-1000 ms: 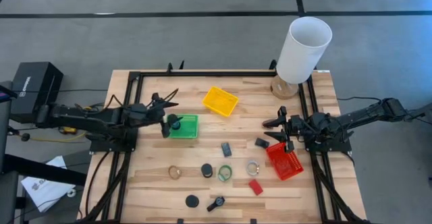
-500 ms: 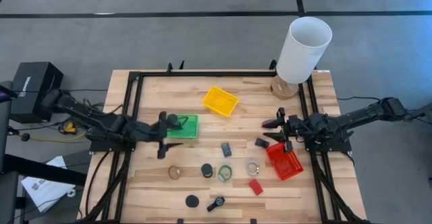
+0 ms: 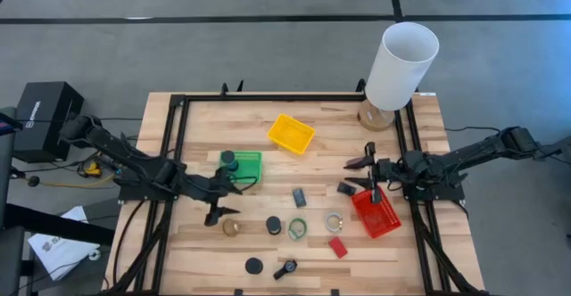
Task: Pick & Place Office items
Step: Put the gold watch into the yellow basket
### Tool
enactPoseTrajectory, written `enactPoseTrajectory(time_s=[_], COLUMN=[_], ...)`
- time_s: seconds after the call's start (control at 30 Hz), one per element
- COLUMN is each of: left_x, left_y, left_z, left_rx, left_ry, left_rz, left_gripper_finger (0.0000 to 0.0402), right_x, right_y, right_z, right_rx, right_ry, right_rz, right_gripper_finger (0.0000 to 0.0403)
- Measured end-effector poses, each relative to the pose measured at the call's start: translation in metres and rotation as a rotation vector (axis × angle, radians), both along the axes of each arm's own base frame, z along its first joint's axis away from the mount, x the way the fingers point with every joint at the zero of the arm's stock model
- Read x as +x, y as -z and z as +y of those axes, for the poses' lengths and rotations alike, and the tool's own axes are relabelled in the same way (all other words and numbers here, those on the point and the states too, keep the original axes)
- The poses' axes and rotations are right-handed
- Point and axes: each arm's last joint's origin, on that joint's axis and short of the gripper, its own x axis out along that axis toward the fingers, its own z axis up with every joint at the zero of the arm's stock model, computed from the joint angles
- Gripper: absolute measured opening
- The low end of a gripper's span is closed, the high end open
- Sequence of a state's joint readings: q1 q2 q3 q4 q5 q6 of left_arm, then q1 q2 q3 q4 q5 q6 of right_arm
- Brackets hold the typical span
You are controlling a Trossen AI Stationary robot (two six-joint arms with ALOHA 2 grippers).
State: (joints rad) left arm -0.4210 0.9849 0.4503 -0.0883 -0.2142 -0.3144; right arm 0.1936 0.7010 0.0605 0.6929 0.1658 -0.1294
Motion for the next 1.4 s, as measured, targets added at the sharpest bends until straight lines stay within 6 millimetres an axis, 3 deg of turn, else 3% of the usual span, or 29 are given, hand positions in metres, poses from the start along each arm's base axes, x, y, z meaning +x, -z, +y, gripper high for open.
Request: enactPoseTrajectory(time_s=[0.13,0.37,0.87,1.27,1.4], left_x=[0.005,0.010,0.011,0.010,0.013], left_y=[0.013,0.040,0.079,0.069,0.062], left_z=[-0.005,-0.016,-0.030,-0.027,-0.027], left_rx=[-0.044,-0.047,0.085,0.176,0.169], left_ry=[0.050,0.107,0.126,0.146,0.125], left_rz=[0.095,0.254,0.416,0.332,0.265], left_gripper_finger=[0.0282,0.0274,0.0179,0.0017,0.0010], right_x=[-0.001,-0.003,-0.003,-0.003,-0.003], right_y=[-0.011,-0.021,-0.021,-0.021,-0.021], right_z=[0.000,-0.001,-0.001,-0.001,-0.001], right_rx=[-0.175,-0.281,-0.223,-0.139,-0.139], right_ry=[0.022,0.052,0.042,0.028,0.028], right_rz=[-0.122,-0.220,-0.224,-0.222,-0.222], right_gripper_finger=[0.0143,0.0143,0.0143,0.0143,0.0143])
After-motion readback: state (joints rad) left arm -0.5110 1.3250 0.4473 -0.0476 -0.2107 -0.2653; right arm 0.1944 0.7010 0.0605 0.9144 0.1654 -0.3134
